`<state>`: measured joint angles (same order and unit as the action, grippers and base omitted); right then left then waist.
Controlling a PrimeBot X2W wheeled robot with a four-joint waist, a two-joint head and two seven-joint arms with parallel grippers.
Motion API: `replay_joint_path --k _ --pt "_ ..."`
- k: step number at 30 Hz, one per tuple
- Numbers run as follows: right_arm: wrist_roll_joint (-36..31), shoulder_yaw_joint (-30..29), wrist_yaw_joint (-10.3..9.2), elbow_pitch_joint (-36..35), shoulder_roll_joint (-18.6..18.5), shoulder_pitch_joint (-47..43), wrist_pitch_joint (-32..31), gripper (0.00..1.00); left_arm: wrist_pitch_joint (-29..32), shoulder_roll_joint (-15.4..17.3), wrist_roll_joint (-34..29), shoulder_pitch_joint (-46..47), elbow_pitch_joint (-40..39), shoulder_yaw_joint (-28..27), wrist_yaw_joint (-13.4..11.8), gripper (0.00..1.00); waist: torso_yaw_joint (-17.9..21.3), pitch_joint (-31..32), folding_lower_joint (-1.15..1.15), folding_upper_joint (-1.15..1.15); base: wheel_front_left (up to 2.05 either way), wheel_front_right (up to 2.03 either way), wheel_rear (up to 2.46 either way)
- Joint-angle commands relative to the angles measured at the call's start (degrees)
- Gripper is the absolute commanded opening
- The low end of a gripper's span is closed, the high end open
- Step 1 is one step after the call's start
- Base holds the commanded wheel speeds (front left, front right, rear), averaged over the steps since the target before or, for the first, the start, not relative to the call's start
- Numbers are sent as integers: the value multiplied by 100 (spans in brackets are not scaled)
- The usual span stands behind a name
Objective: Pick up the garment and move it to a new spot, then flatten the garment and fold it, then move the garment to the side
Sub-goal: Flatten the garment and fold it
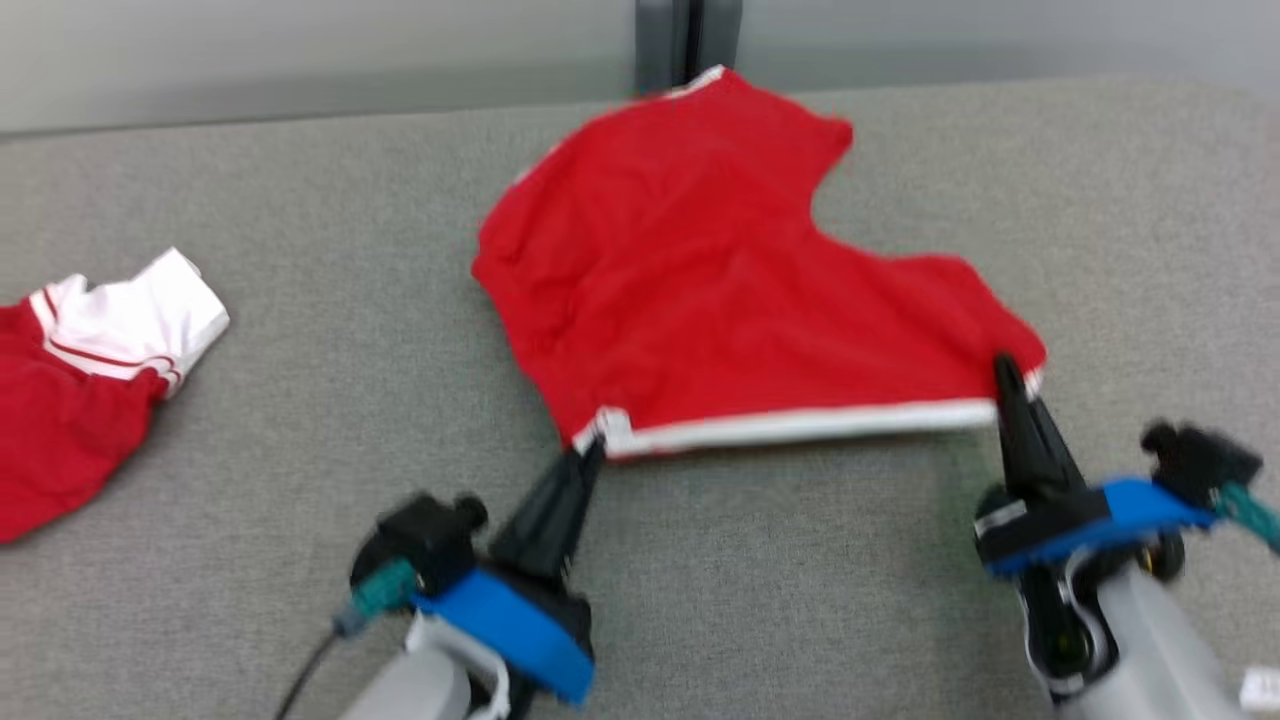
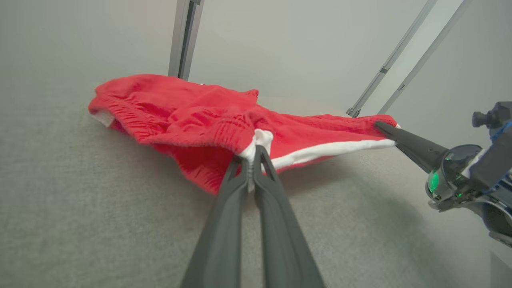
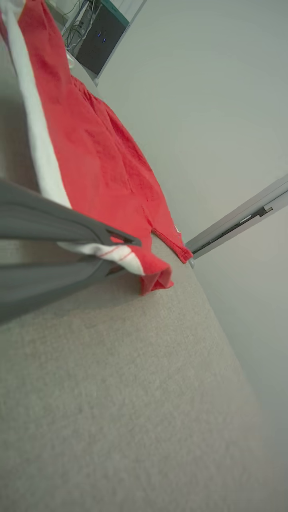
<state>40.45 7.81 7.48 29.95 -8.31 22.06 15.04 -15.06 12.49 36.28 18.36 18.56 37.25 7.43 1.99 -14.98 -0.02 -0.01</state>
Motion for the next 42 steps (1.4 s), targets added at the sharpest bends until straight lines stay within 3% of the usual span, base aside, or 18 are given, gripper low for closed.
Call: replay_joint_path --k 1,10,19,27,33,42 --pt "48 -45 3 -42 -28 -180 20 0 -17 16 -53 -74 -34 14 5 0 67 117 2 1 0 0 0" --pt "105 -431 3 -1058 66 -2244 20 0 -16 54 -345 -1540 -470 14 4 0 27 540 2 1 0 0 0" --pt "-39 -773 3 -1696 266 -2884 -109 0 -16 23 -467 -1884 -649 86 4 0 -1 666 2 1 0 0 0" --pt "-97 -989 3 -2004 137 -2403 -309 0 -17 -103 -413 -1633 -705 77 4 0 -92 661 2 1 0 0 0" --pt "-200 -1030 3 -2010 -29 -1526 -516 0 -17 -233 -433 -1228 -767 -107 4 0 -238 415 2 1 0 0 0" --pt "-567 -639 3 -992 -304 437 -739 0 -17 -338 -344 -346 -544 -251 4 0 -563 -143 2 1 0 0 0"
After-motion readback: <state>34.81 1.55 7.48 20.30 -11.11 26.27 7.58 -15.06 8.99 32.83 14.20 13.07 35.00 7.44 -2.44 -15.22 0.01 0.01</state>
